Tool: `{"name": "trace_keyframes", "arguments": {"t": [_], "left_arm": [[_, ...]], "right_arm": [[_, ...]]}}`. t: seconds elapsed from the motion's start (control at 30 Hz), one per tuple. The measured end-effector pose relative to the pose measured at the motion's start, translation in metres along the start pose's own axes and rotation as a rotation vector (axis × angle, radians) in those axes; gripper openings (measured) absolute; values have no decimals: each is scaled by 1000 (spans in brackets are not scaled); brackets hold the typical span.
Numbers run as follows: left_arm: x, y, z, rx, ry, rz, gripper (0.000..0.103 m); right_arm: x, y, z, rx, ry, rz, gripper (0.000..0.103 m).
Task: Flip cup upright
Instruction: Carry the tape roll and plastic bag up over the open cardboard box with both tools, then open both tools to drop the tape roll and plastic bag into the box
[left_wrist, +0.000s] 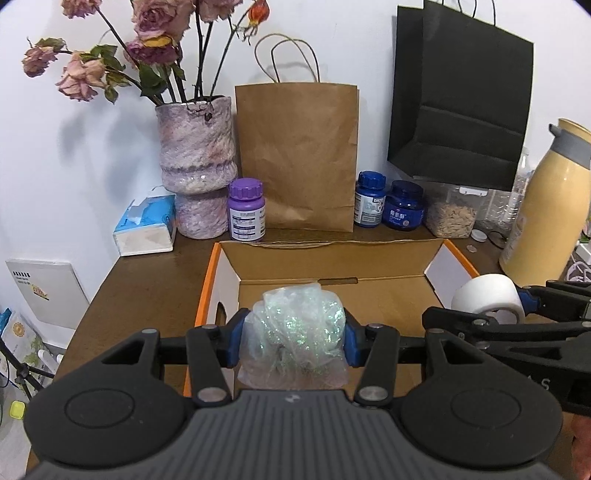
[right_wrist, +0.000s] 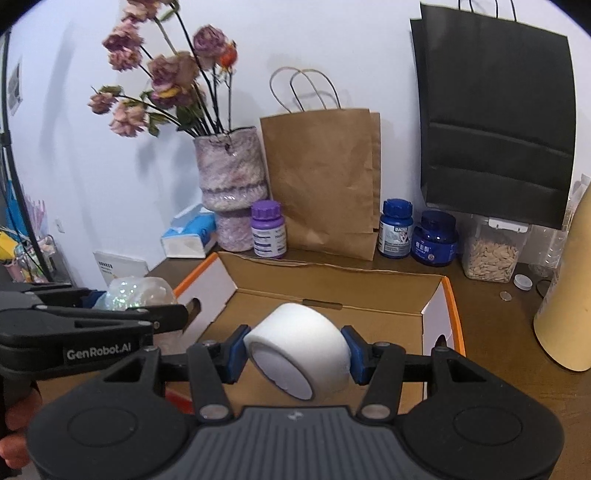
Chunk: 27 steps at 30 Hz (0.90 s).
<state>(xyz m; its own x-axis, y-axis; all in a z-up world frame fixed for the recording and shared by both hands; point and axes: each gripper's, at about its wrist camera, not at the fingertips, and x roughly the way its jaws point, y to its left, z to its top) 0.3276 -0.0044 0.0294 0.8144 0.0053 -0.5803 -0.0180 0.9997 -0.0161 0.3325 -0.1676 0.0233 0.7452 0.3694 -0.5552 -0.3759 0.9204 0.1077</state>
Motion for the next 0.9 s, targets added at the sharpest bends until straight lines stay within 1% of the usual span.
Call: {"name": "trace_keyframes", "arguments": {"t": [0.33,0.57,0.67,0.77,0.83,0.87,0.9], "left_arm": [[47,1,10,-5,56,29,51],[74,5,10,-7,97,42,52],[80,6,9,-5,99,51,57],[83,7,8,-5,98,55,68],[83,8,7,-5,92,62,78],[82,8,7,-3,87,62,79],[82,9,7,-1,83,59,83]], "right_arm": [[42,-15,12,5,75,-42,52],[72,-24,8,15,141,-73,52],[83,-28,5,14,166,-78,53],[88,-29,1,8,179,-82,54],[89,-30,-2,8,182,-85,66],[89,-31,-3,5,181,-89,79],[89,-31,-3,1,175,-92,84]]}}
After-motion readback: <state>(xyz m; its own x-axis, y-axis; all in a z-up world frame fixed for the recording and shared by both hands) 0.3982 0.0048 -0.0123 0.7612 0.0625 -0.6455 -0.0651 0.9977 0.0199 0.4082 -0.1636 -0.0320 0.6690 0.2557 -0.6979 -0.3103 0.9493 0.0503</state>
